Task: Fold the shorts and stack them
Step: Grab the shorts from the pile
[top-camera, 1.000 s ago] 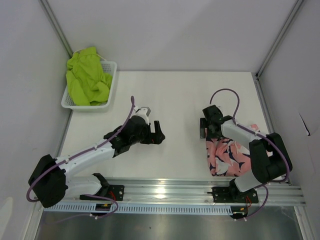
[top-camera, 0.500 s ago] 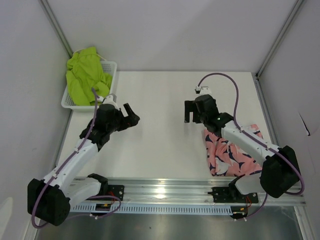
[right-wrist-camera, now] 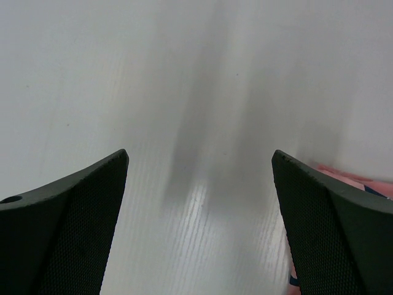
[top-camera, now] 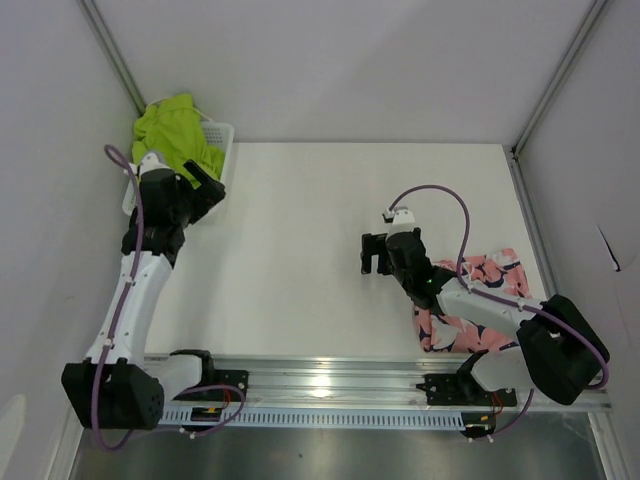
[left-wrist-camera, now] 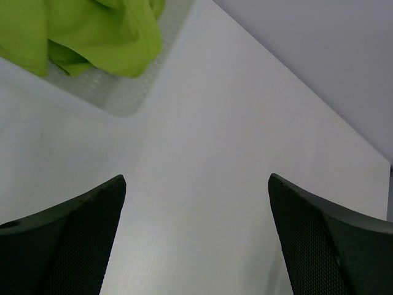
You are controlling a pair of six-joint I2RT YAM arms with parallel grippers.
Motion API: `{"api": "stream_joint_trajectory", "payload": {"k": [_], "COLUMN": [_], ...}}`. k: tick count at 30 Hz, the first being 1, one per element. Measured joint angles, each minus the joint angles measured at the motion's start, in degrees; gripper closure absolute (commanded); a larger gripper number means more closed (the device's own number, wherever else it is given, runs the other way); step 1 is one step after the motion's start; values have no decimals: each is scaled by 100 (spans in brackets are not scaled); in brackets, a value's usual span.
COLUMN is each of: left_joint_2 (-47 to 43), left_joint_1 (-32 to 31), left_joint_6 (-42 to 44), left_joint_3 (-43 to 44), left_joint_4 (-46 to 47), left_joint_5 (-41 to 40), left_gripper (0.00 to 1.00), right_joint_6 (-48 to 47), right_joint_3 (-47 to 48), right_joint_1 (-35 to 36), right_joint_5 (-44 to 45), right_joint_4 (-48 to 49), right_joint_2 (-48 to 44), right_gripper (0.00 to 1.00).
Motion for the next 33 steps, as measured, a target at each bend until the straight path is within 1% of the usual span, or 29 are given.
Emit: {"api": "stream_joint_trajectory", "payload": {"k": [3,6,11,15,19,22,26,30,33], "left_joint_2": [341,942,2151,3025,3615,4127,4708,5141,5440], "left_joint_1": [564,979,1292,1440,1482,1484,1484,1484,1484], "left_joint_6": [-66,-140,-400,-691,-979,-1091,-1161,-1226,-1281], "left_joint_3": [275,667,1296,1770,2267,2979,3773,4098,4177], "left_joint_4": [-55,-212,-334,-501,-721,-962,-999,-994,-1001], "left_joint_5": [92,103,142,68,-103,-264,-358,-317,-212], "left_gripper": [1,1,1,1,1,1,4,7,7], "right_joint_6": [44,101,146,146,144,144,144,142,131], "right_joint_3": [-81,-81,-81,-129,-208,-219,-219,-219,-219], "right_joint_1": [55,98,164,199,199,199,197,199,199], "right_joint_5": [20,17,17,26,39,52,90,114,153], "right_joint_4": [291,579,811,927,951,946,953,953,951], "right_joint_2": [0,13,122,122,122,122,122,125,125], "right_gripper": [0,1,1,1,1,1,0,1,1]}}
